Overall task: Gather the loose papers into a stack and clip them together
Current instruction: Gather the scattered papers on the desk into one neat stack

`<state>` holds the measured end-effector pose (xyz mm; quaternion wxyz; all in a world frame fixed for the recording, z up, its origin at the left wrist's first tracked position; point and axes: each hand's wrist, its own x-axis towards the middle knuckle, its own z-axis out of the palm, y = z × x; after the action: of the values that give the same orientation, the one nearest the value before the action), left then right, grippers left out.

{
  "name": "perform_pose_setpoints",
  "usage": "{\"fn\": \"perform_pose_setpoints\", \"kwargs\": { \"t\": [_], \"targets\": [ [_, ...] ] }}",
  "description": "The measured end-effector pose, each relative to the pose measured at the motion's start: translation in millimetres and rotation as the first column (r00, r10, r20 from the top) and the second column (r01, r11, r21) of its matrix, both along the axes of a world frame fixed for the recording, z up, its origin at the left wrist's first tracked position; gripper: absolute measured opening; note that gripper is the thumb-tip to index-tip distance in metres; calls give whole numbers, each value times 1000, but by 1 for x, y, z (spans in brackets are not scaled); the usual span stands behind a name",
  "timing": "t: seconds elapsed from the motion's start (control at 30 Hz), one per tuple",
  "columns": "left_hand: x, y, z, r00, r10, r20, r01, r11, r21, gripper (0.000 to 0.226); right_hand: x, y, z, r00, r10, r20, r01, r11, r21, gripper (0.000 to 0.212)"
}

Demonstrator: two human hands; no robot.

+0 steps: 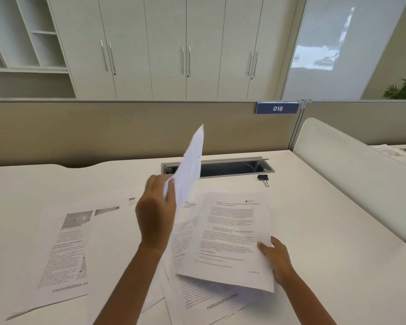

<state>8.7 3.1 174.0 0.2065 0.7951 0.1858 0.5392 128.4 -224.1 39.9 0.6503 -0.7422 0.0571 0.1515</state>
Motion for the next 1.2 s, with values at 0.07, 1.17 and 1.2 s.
{"fn": "perform_pose_setpoints", "kwargs": {
  "t": [0.07, 1.17, 1.2],
  "targets": [
    [0, -16, 1, 999, -25, -25, 29, 982, 185, 6, -4, 8, 1, 999, 29, -15, -29, 999, 38, 25],
    [8, 4, -106, 453, -216, -865, -382, 829, -407, 42, 10, -11, 12, 995, 62, -83, -82, 963, -256, 36],
    [11, 5, -104, 456, -231, -860, -404, 807, -431, 42, 9, -9, 12, 994, 64, -83, -84, 960, -269, 36]
  ]
}}
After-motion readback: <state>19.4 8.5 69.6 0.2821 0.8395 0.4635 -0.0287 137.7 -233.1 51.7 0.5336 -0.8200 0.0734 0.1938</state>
